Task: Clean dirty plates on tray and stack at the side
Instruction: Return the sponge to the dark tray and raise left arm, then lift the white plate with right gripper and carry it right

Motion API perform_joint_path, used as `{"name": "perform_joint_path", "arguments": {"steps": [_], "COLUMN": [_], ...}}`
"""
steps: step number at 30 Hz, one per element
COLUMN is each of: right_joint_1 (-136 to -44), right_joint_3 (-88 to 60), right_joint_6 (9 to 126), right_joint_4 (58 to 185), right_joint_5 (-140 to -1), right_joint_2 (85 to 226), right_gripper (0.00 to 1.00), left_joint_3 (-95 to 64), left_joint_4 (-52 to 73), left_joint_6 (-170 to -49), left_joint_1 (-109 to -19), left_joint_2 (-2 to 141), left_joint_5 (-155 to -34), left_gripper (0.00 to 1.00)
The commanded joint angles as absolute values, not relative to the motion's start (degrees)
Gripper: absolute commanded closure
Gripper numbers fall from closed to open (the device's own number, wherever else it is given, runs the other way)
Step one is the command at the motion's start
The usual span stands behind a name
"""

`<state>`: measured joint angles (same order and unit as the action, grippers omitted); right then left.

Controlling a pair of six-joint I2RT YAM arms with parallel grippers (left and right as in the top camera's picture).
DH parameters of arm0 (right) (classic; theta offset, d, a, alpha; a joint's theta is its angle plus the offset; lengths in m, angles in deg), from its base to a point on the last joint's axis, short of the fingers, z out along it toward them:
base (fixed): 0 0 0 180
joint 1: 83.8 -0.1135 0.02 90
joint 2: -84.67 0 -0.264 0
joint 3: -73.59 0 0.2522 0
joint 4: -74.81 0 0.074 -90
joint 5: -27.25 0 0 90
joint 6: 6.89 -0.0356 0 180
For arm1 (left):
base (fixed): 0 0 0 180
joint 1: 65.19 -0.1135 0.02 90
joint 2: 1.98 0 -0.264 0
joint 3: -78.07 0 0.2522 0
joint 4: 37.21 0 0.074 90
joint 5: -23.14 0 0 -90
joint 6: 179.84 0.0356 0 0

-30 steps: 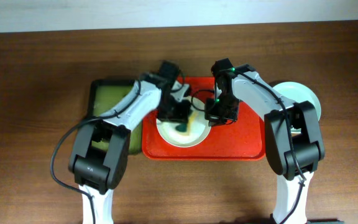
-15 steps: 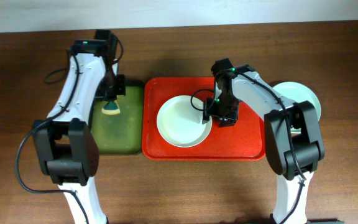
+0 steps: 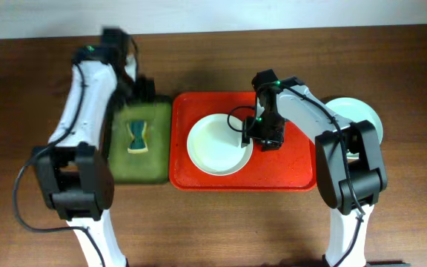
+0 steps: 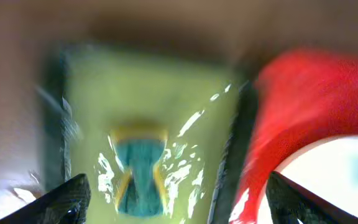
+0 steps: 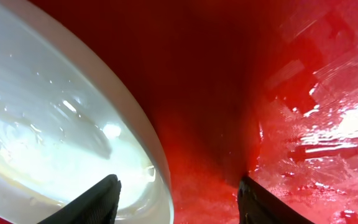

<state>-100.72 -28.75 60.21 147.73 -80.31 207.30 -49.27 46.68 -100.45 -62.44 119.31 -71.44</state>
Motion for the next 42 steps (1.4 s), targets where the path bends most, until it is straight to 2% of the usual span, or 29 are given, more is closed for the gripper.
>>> {"name": "perform_joint_path", "arguments": {"steps": [1,3,8,10,13,15,20,22,26,28,33,38,42], "right_joint_1": [-101.1,-101.1,-102.4,-103.3,-103.5,-101.6,-96.9,-97.3,-102.0,-107.9,-121.0,-135.6,-142.1], "right_joint_3": [-28.4,-28.4,-28.1,-27.1,-25.8,-28.4,-43.3,-47.3,-49.9,-49.9,-49.9,-49.9,-50.0], "right_joint_6": [60.3,60.3,60.3,60.3,60.3,60.3,65.7,65.2,58.9,57.8,56.8,71.9,77.4], "right_joint_4": [147.6,147.6,145.7,144.1,143.3,147.1,162.0,163.5,157.9,151.3,143.9,135.1,131.0], "right_joint_5": [-79.6,-79.5,-78.5,-78.5,-77.1,-77.4,-80.5,-80.5,-80.0,-78.1,-59.8,-29.6,-11.8], "right_joint_2": [207.0,207.0,207.0,207.0,207.0,206.1,204.7,204.7,204.7,204.7,204.7,204.7,204.2], "right_gripper": [0.39,0.46,0.83,0.95,0.96,0.96,0.96,0.96,0.96,0.96,0.96,0.96,0.96], "left_joint_3": [-65.8,-70.0,-70.5,-70.5,-70.5,-70.5,-70.5,-70.5,-70.5,-70.5,-70.5,-70.5,-70.5], "left_joint_4": [47.3,47.3,47.4,47.4,47.4,47.4,47.4,47.4,47.4,47.4,47.4,47.4,47.4], "left_joint_6": [-102.2,-102.2,-102.2,-102.2,-102.2,-102.2,-102.2,-102.2,-102.2,-102.2,-102.2,-102.2,-102.2], "left_joint_1": [-66.6,-68.8,-69.9,-69.9,-69.9,-69.9,-69.9,-69.9,-69.9,-69.9,-69.9,-69.9,-69.9], "left_joint_2": [112.8,111.1,110.2,110.2,110.2,110.2,110.2,110.2,110.2,110.2,110.2,110.2,110.2], "left_joint_5": [-73.9,-74.0,-74.0,-74.0,-74.0,-74.0,-74.0,-74.0,-74.0,-74.0,-74.0,-74.0,-74.0], "left_gripper": [0.01,0.00,0.01,0.00,0.01,0.01,0.01,0.00,0.01,0.01,0.00,0.01,0.01]}}
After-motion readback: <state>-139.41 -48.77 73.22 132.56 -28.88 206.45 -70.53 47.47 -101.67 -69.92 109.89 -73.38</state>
